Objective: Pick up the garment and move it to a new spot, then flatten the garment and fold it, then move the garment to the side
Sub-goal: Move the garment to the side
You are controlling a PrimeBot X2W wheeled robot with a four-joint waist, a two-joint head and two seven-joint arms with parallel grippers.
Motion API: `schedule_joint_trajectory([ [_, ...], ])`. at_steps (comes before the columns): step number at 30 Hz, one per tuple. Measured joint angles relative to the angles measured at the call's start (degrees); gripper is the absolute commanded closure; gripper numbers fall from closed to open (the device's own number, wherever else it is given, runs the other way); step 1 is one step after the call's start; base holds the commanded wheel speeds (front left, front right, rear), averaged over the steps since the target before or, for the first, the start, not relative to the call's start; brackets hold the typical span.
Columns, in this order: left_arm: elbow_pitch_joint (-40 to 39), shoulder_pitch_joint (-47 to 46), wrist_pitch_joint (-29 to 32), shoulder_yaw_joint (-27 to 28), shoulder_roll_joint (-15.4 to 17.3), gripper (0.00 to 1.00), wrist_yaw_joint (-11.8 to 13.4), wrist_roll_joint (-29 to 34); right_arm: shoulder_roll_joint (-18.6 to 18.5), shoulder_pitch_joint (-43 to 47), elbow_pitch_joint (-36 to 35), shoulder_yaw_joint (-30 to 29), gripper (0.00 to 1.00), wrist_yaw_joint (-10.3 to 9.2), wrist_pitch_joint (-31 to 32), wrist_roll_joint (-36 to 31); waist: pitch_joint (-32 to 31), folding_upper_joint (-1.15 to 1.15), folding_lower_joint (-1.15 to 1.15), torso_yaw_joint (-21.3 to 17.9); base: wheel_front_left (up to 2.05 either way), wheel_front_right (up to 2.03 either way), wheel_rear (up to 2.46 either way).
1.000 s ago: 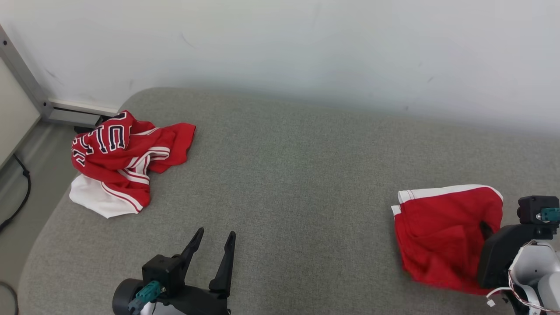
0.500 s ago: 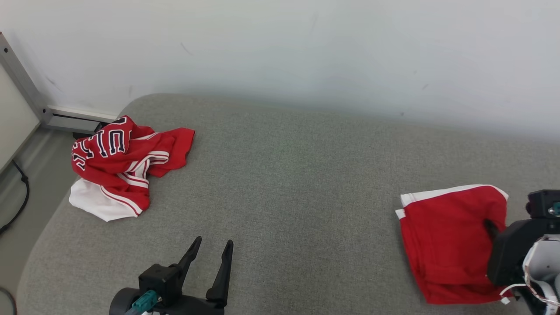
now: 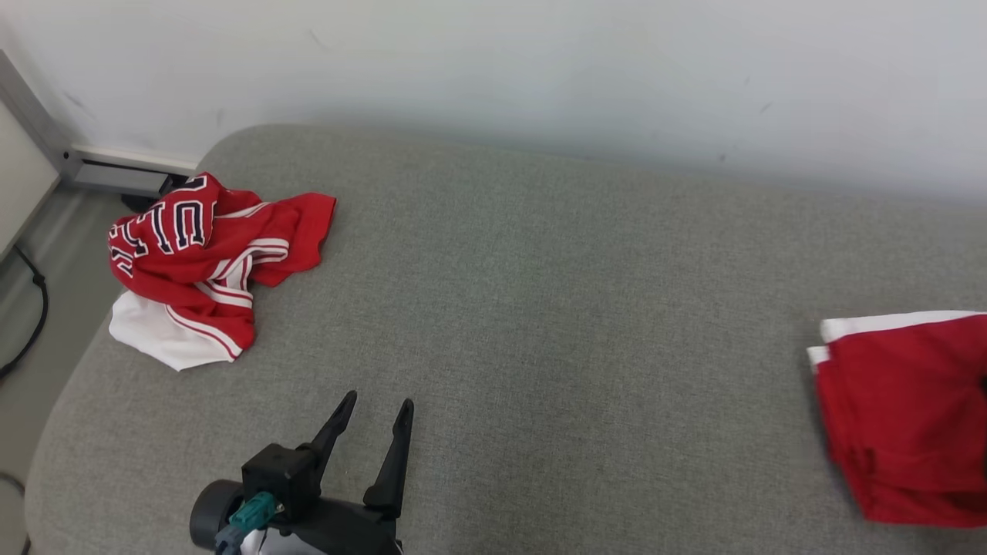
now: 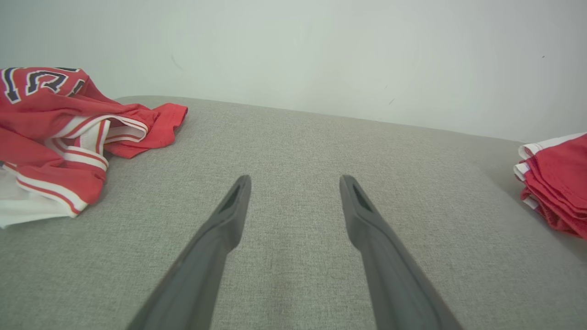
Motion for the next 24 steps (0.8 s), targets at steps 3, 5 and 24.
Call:
schedule_joint_trajectory([
  [3,-0.1,-0.8,0.0,-0.2,0.0,0.0,0.0,0.2,-3.2,0.0,2.0,-1.5,1.0,0.74,-0.7,-1.0,0.9,0.0,0.0,0.4,0.0,0.0,0.0],
  [5,-0.2,-0.9,0.1,-0.2,0.0,0.0,0.0,0.4,-4.3,0.1,2.7,-2.1,1.0,0.91,-1.2,-1.3,1.2,0.0,0.0,0.6,0.0,0.0,0.0],
  [24,-1.3,-2.0,0.9,0.2,0.9,0.0,0.0,0.5,-11.0,2.8,8.7,-4.5,0.0,-0.6,-10.0,-8.6,5.2,0.0,0.0,3.5,0.0,0.0,0.0],
])
